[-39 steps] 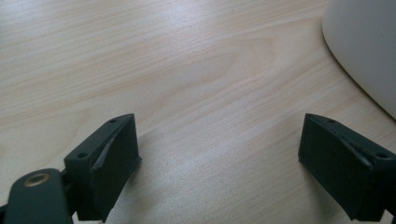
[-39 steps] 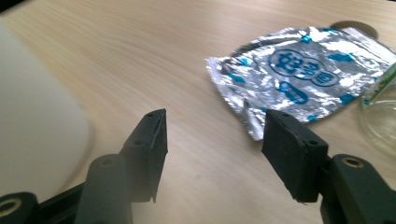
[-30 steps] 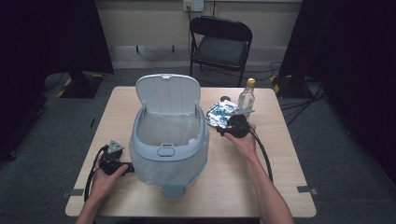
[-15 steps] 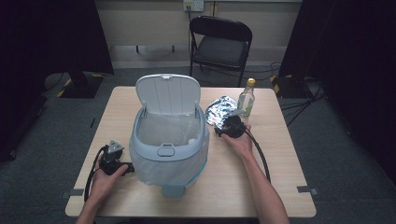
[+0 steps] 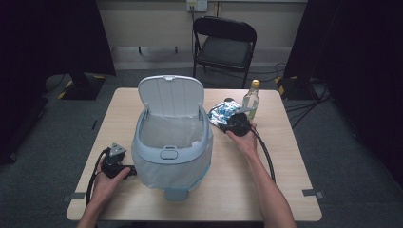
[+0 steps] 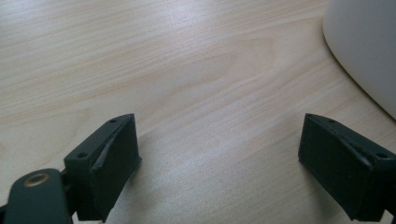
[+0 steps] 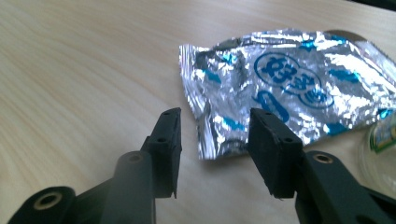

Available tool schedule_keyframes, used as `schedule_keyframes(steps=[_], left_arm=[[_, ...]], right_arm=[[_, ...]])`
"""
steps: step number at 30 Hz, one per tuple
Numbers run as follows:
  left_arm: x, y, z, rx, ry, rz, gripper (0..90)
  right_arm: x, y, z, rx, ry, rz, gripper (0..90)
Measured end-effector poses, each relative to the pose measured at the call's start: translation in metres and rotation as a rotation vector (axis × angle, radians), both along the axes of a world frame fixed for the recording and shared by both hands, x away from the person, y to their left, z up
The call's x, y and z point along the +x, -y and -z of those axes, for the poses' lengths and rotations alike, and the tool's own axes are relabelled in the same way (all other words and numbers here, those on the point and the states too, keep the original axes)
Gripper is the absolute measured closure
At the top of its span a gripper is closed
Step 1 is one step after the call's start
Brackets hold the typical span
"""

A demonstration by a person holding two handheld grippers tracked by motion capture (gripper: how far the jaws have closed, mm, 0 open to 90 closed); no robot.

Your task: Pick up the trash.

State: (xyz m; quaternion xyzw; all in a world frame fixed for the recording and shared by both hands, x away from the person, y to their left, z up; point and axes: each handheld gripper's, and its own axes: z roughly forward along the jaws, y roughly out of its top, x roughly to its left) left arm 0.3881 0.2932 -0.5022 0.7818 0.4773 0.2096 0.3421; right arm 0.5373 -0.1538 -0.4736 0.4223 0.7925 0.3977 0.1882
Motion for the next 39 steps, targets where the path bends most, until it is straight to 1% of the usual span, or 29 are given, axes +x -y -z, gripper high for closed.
schedule_keyframes(steps=[2, 4, 7, 8, 9, 10, 11, 15, 20, 22, 23, 24, 25, 27, 29, 30, 33, 35, 36, 37, 39], left_arm=[[0.000, 0.000, 0.000, 0.000, 0.000, 0.000, 11.7], [0.000, 0.000, 0.000, 0.000, 0.000, 0.000, 11.7], [0.000, 0.000, 0.000, 0.000, 0.000, 0.000, 11.7], [0.000, 0.000, 0.000, 0.000, 0.000, 0.000, 11.7], [0.000, 0.000, 0.000, 0.000, 0.000, 0.000, 11.7], [0.000, 0.000, 0.000, 0.000, 0.000, 0.000, 11.7], [0.000, 0.000, 0.000, 0.000, 0.000, 0.000, 11.7], [0.000, 0.000, 0.000, 0.000, 0.000, 0.000, 11.7], [0.000, 0.000, 0.000, 0.000, -0.001, -0.002, 11.7], [0.000, 0.000, 0.000, 0.002, 0.000, -0.002, 11.7], [0.000, 0.000, 0.000, 0.000, -0.001, -0.003, 11.7], [0.000, 0.000, 0.000, 0.002, 0.000, -0.002, 11.7], [0.000, 0.000, 0.000, 0.001, 0.000, -0.002, 11.7], [0.000, 0.000, 0.000, 0.001, 0.000, -0.002, 11.7], [0.000, 0.000, 0.000, 0.002, 0.000, -0.002, 11.7], [0.000, 0.000, 0.000, 0.001, 0.000, -0.002, 11.7], [0.000, 0.000, 0.000, 0.000, -0.001, -0.003, 11.7], [0.000, 0.000, 0.000, 0.001, 0.000, -0.003, 11.7], [0.000, 0.000, 0.000, 0.001, 0.000, -0.002, 11.7], [0.000, 0.000, 0.000, 0.001, 0.000, -0.002, 11.7], [0.000, 0.000, 0.000, 0.000, 0.000, -0.004, 11.7]], right_arm=[[0.007, -0.005, 0.000, -0.020, -0.008, -0.008, 48.8], [0.013, -0.011, 0.004, -0.044, -0.018, -0.009, 44.3], [0.017, -0.020, 0.014, -0.054, -0.030, -0.017, 43.8], [0.018, -0.022, 0.017, -0.072, -0.032, -0.017, 45.2], [0.019, -0.023, 0.021, -0.081, -0.037, -0.012, 47.1], [0.020, -0.022, 0.023, -0.074, -0.039, -0.010, 49.0], [0.022, -0.021, 0.024, -0.063, -0.030, -0.004, 53.4], [0.024, -0.018, 0.022, -0.064, -0.040, 0.009, 66.2], [0.027, -0.013, 0.019, -0.063, -0.076, -0.010, 86.4], [0.026, -0.013, 0.019, -0.064, -0.082, -0.016, 90.0], [0.025, -0.013, 0.019, -0.068, -0.078, -0.023, 90.0], [0.025, -0.013, 0.019, -0.065, -0.084, -0.025, 90.0], [0.023, -0.013, 0.018, -0.062, -0.087, -0.032, 90.0], [0.018, -0.012, 0.018, -0.071, -0.089, -0.054, 90.0], [0.010, -0.010, 0.017, -0.089, -0.083, -0.079, 90.0], [0.005, -0.008, 0.017, -0.086, -0.082, -0.084, 90.0], [-0.014, 0.000, 0.017, -0.089, -0.084, -0.107, 90.0], [-0.028, 0.007, 0.016, -0.104, -0.080, -0.113, 90.0], [-0.035, 0.011, 0.016, -0.090, -0.086, -0.110, 90.0], [-0.041, 0.015, 0.016, -0.078, -0.080, -0.111, 90.0], [-0.056, 0.022, 0.018, -0.080, -0.077, -0.119, 89.9]])
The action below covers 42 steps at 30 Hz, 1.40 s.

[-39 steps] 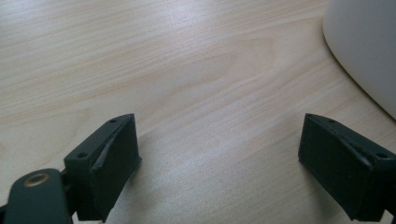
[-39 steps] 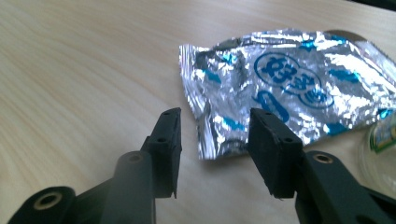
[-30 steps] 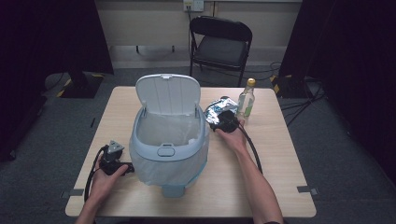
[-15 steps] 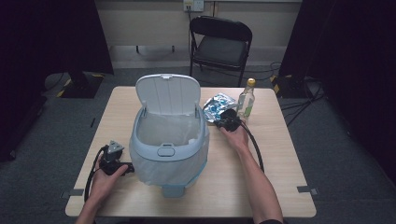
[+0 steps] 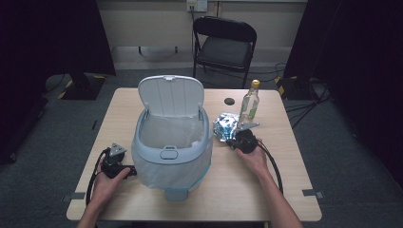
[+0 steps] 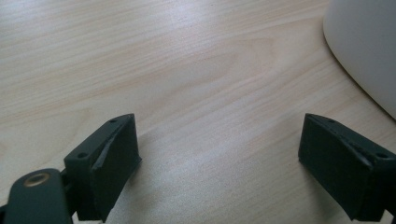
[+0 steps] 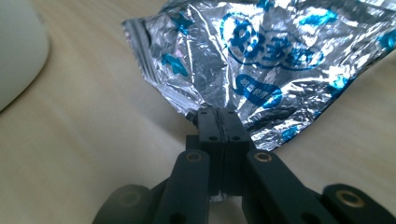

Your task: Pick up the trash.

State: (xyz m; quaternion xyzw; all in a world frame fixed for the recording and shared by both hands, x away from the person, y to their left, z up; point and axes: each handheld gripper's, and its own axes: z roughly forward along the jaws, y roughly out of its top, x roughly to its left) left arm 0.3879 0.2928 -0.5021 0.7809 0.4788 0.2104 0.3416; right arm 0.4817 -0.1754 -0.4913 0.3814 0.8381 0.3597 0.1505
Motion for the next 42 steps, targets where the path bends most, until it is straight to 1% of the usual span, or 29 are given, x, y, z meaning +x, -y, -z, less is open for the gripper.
schedule_keyframes(steps=[2, 4, 6, 8, 10, 11, 13, 14, 15, 16, 17, 18, 19, 20, 21, 22, 23, 25, 28, 29, 31, 34, 37, 39, 40, 42], left_arm=[[0.000, 0.000, 0.000, 0.000, 0.000, 0.000, 11.7], [0.000, 0.000, 0.000, 0.000, 0.000, 0.000, 11.7], [0.000, 0.000, 0.000, 0.000, 0.000, -0.001, 11.6], [0.000, 0.000, 0.000, 0.000, 0.000, 0.000, 11.7], [0.000, 0.000, 0.000, 0.000, 0.000, -0.001, 11.7], [0.000, 0.000, 0.000, -0.001, 0.000, -0.001, 11.6], [0.000, 0.000, 0.000, 0.000, 0.000, -0.001, 11.7], [0.000, 0.000, 0.000, 0.000, 0.000, -0.001, 11.6], [0.000, 0.000, 0.000, 0.000, 0.000, -0.002, 11.6], [0.000, 0.000, 0.000, -0.001, -0.001, -0.002, 11.5], [0.000, 0.000, 0.000, -0.001, -0.001, -0.002, 11.6], [0.000, 0.000, 0.000, -0.001, -0.001, -0.002, 11.6], [0.000, 0.000, 0.000, -0.001, -0.001, -0.002, 11.6], [0.000, 0.000, 0.000, -0.001, -0.001, -0.002, 11.5], [0.000, 0.000, 0.000, -0.001, -0.001, -0.002, 11.5], [0.000, 0.000, 0.000, -0.001, -0.001, -0.002, 11.5], [0.000, 0.000, 0.000, 0.000, -0.001, -0.002, 11.5], [0.000, 0.000, 0.000, 0.000, -0.001, -0.002, 11.5], [0.000, 0.000, 0.000, 0.000, -0.001, -0.001, 11.5], [0.000, 0.000, 0.000, 0.000, -0.001, -0.002, 11.5], [0.000, 0.000, 0.000, 0.000, -0.001, -0.001, 11.5], [0.000, 0.000, 0.000, 0.000, -0.001, -0.002, 11.5], [0.000, 0.000, 0.000, 0.000, -0.001, -0.001, 11.5], [0.000, 0.000, 0.000, 0.000, -0.001, -0.002, 11.5], [0.000, 0.000, 0.000, 0.000, 0.000, -0.002, 11.5], [0.000, 0.000, 0.000, 0.000, 0.000, -0.001, 11.5]], right_arm=[[-0.011, 0.008, 0.000, 0.008, -0.006, -0.005, 89.7], [-0.021, 0.015, -0.001, -0.011, -0.001, -0.006, 87.2], [-0.029, 0.024, -0.004, -0.024, 0.003, -0.007, 80.5], [-0.035, 0.033, -0.007, -0.024, 0.005, 0.007, 76.0], [-0.043, 0.041, -0.012, -0.001, 0.010, 0.025, 69.8], [-0.045, 0.044, -0.014, 0.000, 0.016, 0.032, 68.4], [-0.048, 0.048, -0.018, 0.017, 0.028, 0.060, 67.0], [-0.050, 0.050, -0.020, 0.030, 0.028, 0.086, 66.8], [-0.051, 0.052, -0.022, 0.035, 0.032, 0.113, 64.5], [-0.050, 0.054, -0.022, 0.042, 0.032, 0.153, 62.2], [-0.050, 0.055, -0.022, 0.048, 0.024, 0.188, 61.6], [-0.048, 0.055, -0.021, 0.047, 0.025, 0.199, 59.3], [-0.047, 0.055, -0.019, 0.051, 0.017, 0.222, 53.4], [-0.045, 0.054, -0.016, 0.061, 0.004, 0.253, 49.9], [-0.044, 0.053, -0.013, 0.067, -0.005, 0.269, 49.5], [-0.042, 0.051, -0.011, 0.080, -0.010, 0.273, 46.9], [-0.041, 0.050, -0.009, 0.080, -0.006, 0.276, 44.0], [-0.039, 0.045, -0.008, 0.069, 0.003, 0.289, 40.2], [-0.036, 0.043, -0.004, 0.063, -0.003, 0.286, 34.7], [-0.036, 0.041, -0.002, 0.057, -0.013, 0.287, 34.3], [-0.037, 0.040, 0.002, 0.038, -0.015, 0.274, 33.7], [-0.039, 0.037, 0.003, -0.027, 0.021, 0.253, 34.6], [-0.040, 0.040, 0.003, -0.022, 0.023, 0.241, 34.7], [-0.040, 0.045, 0.002, -0.034, 0.022, 0.241, 35.3], [-0.040, 0.049, 0.001, -0.051, 0.022, 0.248, 36.4], [-0.039, 0.054, 0.001, -0.053, 0.020, 0.259, 37.3]])
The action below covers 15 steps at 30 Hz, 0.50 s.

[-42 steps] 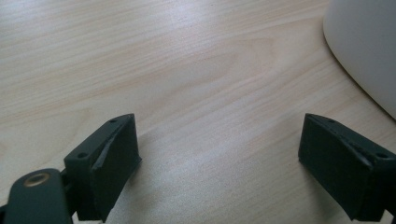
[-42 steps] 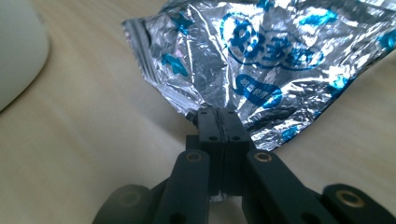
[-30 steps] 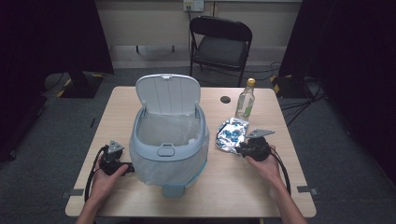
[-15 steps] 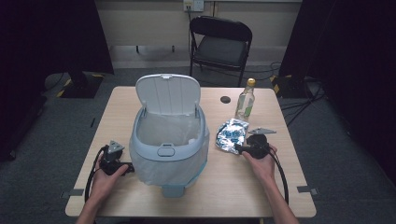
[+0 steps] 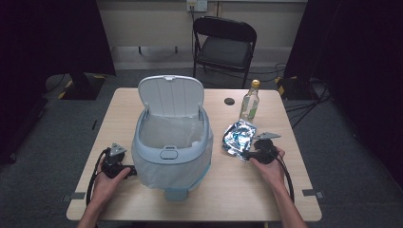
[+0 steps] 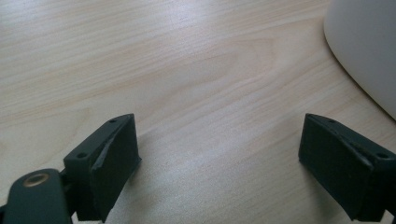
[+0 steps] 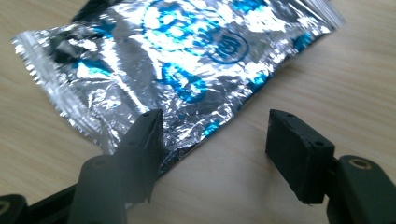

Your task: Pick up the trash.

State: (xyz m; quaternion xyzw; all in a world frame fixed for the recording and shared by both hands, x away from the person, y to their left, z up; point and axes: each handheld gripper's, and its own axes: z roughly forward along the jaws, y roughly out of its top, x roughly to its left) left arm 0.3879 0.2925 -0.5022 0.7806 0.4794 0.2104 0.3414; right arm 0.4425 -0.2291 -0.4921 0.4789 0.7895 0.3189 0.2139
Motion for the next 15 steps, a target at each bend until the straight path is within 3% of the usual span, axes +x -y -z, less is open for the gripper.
schedule_keyframes(steps=[5, 8, 11, 15], left_arm=[[0.000, 0.000, 0.000, 0.000, 0.000, -0.001, 11.5], [0.000, 0.000, 0.000, 0.000, 0.000, -0.001, 11.5], [0.000, 0.000, 0.000, 0.000, 0.000, 0.000, 11.5], [0.000, 0.000, 0.000, 0.000, 0.000, 0.000, 11.5]], right_arm=[[0.001, 0.005, -0.004, -0.040, 0.014, 0.039, 44.9], [0.000, 0.004, -0.008, -0.012, 0.022, 0.038, 40.1], [-0.003, 0.000, -0.011, 0.052, 0.016, 0.029, 36.2], [-0.005, -0.005, -0.009, 0.049, 0.009, 0.024, 32.5]])
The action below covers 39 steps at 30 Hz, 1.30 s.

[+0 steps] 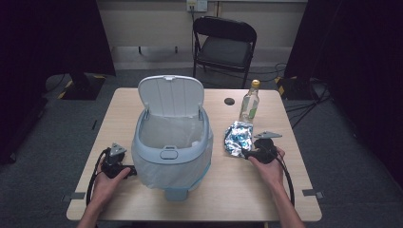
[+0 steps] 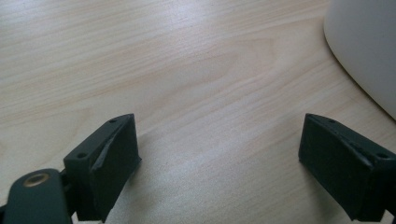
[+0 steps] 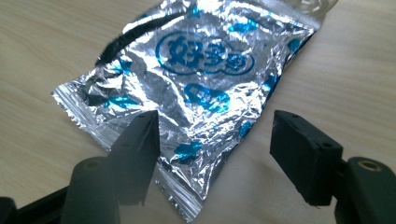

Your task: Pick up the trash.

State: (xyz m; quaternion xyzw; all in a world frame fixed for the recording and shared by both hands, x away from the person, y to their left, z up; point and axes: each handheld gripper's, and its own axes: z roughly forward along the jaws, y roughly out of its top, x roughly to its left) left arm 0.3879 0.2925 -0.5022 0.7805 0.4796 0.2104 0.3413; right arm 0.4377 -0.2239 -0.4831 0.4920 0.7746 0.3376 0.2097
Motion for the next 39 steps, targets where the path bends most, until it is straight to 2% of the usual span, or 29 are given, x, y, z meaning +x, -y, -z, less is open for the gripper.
schedule_keyframes(steps=[3, 6, 9, 14, 20, 23, 25, 26, 32, 39], left_arm=[[0.000, 0.000, 0.000, -0.001, -0.001, -0.001, 11.5], [0.000, 0.000, 0.000, 0.000, -0.001, -0.001, 11.5], [0.000, 0.000, 0.000, 0.000, 0.000, -0.001, 11.5], [0.000, 0.000, 0.000, 0.000, 0.000, 0.000, 11.5], [0.000, 0.000, 0.000, 0.000, 0.000, -0.001, 11.5], [0.000, 0.000, 0.000, 0.000, 0.000, 0.000, 11.5], [0.000, 0.000, 0.000, 0.000, 0.000, 0.000, 11.5], [0.000, 0.000, 0.000, 0.000, 0.000, 0.000, 11.5], [0.000, 0.000, 0.000, 0.000, -0.001, 0.000, 11.5], [0.000, 0.000, 0.000, -0.001, 0.000, -0.001, 11.5]], right_arm=[[0.000, 0.001, 0.004, 0.005, -0.011, -0.005, 31.9], [0.001, 0.001, 0.009, -0.019, -0.014, -0.008, 32.0], [0.000, 0.000, 0.012, -0.017, 0.001, -0.020, 34.5], [-0.001, -0.004, 0.012, -0.010, 0.028, -0.078, 68.0], [0.003, -0.007, 0.012, -0.041, 0.047, -0.091, 88.8], [0.004, -0.006, 0.012, -0.033, 0.042, -0.095, 90.0], [0.003, -0.008, 0.011, -0.060, 0.049, -0.093, 90.0], [0.003, -0.008, 0.011, -0.056, 0.048, -0.089, 90.0], [0.002, -0.004, 0.007, 0.018, 0.043, -0.079, 90.0], [-0.005, 0.001, -0.005, 0.061, 0.075, -0.080, 90.0]])
